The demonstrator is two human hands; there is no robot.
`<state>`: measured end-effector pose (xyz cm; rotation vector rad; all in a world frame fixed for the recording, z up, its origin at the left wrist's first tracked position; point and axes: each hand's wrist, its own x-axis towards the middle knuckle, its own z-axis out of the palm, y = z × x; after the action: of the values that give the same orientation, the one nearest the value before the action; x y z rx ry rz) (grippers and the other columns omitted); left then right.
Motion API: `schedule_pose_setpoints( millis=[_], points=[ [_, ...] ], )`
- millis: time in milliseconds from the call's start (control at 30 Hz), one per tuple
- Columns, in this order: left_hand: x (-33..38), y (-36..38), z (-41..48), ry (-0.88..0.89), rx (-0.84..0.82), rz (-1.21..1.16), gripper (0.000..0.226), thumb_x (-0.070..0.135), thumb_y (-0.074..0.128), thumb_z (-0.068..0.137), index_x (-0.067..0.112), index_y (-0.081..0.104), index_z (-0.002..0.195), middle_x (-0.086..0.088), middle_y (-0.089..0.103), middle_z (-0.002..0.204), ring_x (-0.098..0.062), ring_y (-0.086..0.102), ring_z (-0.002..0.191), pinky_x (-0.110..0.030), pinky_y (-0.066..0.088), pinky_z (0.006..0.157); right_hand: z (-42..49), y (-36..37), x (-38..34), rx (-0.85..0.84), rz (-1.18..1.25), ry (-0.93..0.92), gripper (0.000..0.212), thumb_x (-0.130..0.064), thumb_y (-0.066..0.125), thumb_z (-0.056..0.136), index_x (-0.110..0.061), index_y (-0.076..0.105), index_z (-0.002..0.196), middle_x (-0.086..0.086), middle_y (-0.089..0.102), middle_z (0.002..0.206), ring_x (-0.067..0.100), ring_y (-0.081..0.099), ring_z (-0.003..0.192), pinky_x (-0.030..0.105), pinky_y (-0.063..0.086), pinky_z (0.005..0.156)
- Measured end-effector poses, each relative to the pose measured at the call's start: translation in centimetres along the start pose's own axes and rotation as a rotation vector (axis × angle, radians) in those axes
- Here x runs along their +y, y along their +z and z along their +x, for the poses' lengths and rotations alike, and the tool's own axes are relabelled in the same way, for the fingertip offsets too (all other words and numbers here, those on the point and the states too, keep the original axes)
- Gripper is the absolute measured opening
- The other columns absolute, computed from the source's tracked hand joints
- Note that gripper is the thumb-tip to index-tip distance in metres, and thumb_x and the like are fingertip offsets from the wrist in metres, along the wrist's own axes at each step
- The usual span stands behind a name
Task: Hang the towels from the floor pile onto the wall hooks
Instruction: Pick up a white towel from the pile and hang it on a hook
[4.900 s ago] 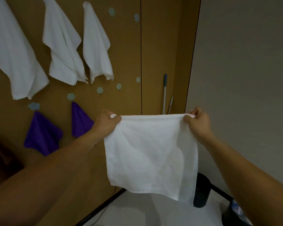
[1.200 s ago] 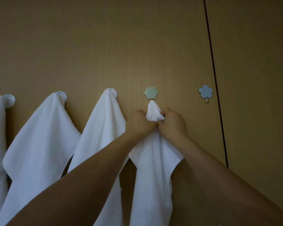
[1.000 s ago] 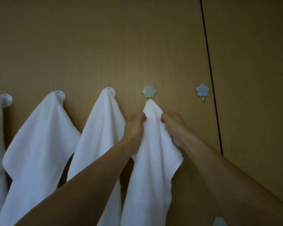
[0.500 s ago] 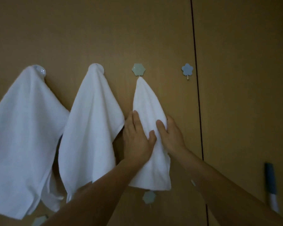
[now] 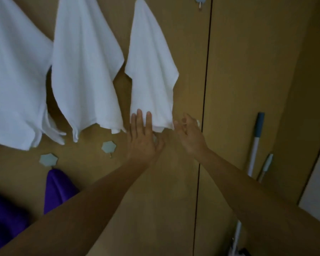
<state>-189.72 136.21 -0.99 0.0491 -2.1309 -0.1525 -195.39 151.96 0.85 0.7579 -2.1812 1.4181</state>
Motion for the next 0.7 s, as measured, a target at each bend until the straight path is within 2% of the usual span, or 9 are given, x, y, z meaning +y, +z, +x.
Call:
schedule_pose_setpoints(
  millis=[33, 67, 100, 167, 300, 433, 633, 700],
  points=[
    [0.2, 0.3, -1.9, -0.008, -0.028, 0.016, 0.077, 0.045, 0.047, 0.085, 0.007, 0.028, 0.149, -0.019, 0.022, 0.156, -0.036, 0.018, 0.145, -0.056, 0.024, 0.112, -1.3, -0.2, 0.8, -0.019, -0.014, 0.021, 0.054, -0.048, 0.039, 0.1, -0.012, 0.039, 0.14, -0.016, 0.046, 0.11, 0.016, 0.051, 0.117, 0.024, 0.037, 0.091],
    [0.2, 0.5, -3.9, -0.017, -0.087, 0.031, 0.08, 0.045, 0.047, 0.083, 0.009, 0.024, 0.15, -0.019, 0.02, 0.156, -0.035, 0.018, 0.145, -0.056, 0.024, 0.112, -2.6, -0.4, 1.5, -0.051, -0.039, 0.054, 0.057, -0.049, 0.038, 0.1, -0.012, 0.036, 0.143, -0.01, 0.048, 0.118, 0.018, 0.047, 0.124, 0.026, 0.037, 0.096],
    [0.2, 0.6, -6.0, -0.025, -0.16, 0.04, 0.083, 0.047, 0.045, 0.081, 0.011, 0.019, 0.151, -0.018, 0.018, 0.157, -0.035, 0.017, 0.145, -0.056, 0.023, 0.112, -3.8, -0.7, 2.0, -0.084, -0.073, 0.097, 0.061, -0.049, 0.036, 0.1, -0.013, 0.029, 0.148, -0.002, 0.045, 0.134, 0.019, 0.041, 0.132, 0.031, 0.035, 0.105],
    [0.0, 0.7, -9.3, -0.029, -0.293, 0.05, 0.084, 0.052, 0.038, 0.08, 0.012, 0.017, 0.152, -0.018, 0.019, 0.157, -0.038, 0.018, 0.144, -0.058, 0.023, 0.111, -6.4, -1.4, 2.7, -0.114, -0.14, 0.182, 0.066, -0.051, 0.035, 0.099, -0.015, 0.021, 0.152, 0.005, 0.03, 0.153, 0.019, 0.032, 0.139, 0.038, 0.028, 0.115],
    [1.0, 0.6, -12.2, 0.023, -0.456, 0.034, 0.082, 0.055, 0.032, 0.083, 0.014, 0.015, 0.152, -0.014, 0.016, 0.158, -0.037, 0.015, 0.145, -0.055, 0.021, 0.112, -11.7, -3.2, 2.4, -0.112, -0.281, 0.269, 0.063, -0.051, 0.035, 0.099, -0.017, 0.024, 0.151, 0.006, 0.028, 0.153, 0.022, 0.032, 0.138, 0.033, 0.027, 0.114],
    [2.1, 1.0, -14.7, 0.171, -0.573, -0.076, 0.08, 0.046, 0.046, 0.089, 0.016, 0.008, 0.153, -0.008, 0.007, 0.16, -0.03, 0.01, 0.146, -0.049, 0.015, 0.116, -17.9, -5.2, 1.5, -0.08, -0.423, 0.361, 0.061, -0.048, 0.037, 0.1, -0.014, 0.028, 0.149, 0.01, 0.031, 0.152, 0.027, 0.034, 0.136, 0.033, 0.028, 0.112],
    [4.7, -0.1, -22.8, 0.387, -0.708, -0.339, 0.075, 0.042, 0.049, 0.088, 0.013, 0.02, 0.151, -0.01, 0.02, 0.157, -0.03, 0.02, 0.143, -0.047, 0.021, 0.113, -30.6, -5.8, 0.2, 0.066, -0.603, 0.673, 0.053, -0.045, 0.044, 0.099, -0.01, 0.044, 0.139, 0.019, 0.044, 0.136, 0.037, 0.045, 0.125, 0.037, 0.034, 0.105],
    [5.9, -1.0, -26.8, 0.455, -0.835, -0.37, 0.076, 0.042, 0.05, 0.087, 0.013, 0.02, 0.15, -0.012, 0.021, 0.156, -0.031, 0.021, 0.142, -0.048, 0.022, 0.113, -36.5, -5.3, -0.4, 0.068, -0.614, 0.835, 0.053, -0.045, 0.045, 0.098, -0.009, 0.047, 0.136, 0.018, 0.041, 0.138, 0.037, 0.041, 0.128, 0.039, 0.032, 0.107]
  ],
)
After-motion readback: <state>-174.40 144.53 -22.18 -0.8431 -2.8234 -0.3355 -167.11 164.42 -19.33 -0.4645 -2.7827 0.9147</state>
